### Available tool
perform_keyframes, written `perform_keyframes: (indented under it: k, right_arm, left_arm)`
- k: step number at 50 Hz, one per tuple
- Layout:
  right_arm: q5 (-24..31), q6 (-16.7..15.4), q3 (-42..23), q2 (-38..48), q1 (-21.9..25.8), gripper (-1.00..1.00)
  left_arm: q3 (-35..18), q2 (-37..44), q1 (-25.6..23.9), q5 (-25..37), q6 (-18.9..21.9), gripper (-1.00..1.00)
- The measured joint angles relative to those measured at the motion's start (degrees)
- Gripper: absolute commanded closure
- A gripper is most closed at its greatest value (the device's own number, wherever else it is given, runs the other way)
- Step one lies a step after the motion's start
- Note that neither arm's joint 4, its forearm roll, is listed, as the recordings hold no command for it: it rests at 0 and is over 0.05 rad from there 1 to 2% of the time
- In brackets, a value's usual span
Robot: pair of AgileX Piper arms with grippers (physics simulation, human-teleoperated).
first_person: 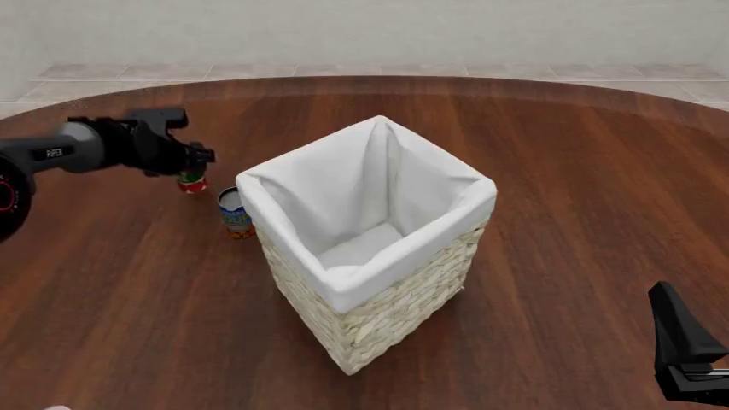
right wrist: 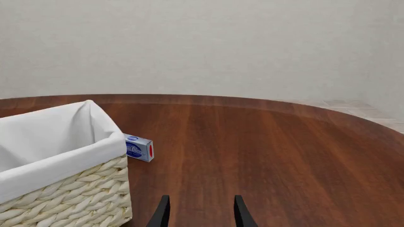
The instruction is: Pick up the tomato sauce, and put it in the basket.
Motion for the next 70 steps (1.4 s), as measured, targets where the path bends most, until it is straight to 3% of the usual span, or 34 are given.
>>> perform_keyframes:
  k: [49,70]
  right_arm:
    - [0.01,0.0,0.0,0.0,0.0,-1.0]
    - [0.0,0.0,0.0,0.0,0.0,-1.0]
  left_arm:
    - [6.05,-15.43,0.29,2.32,1.51,1.0]
    - [5.24,-22.5,-1.1,5.69,1.38,1.0]
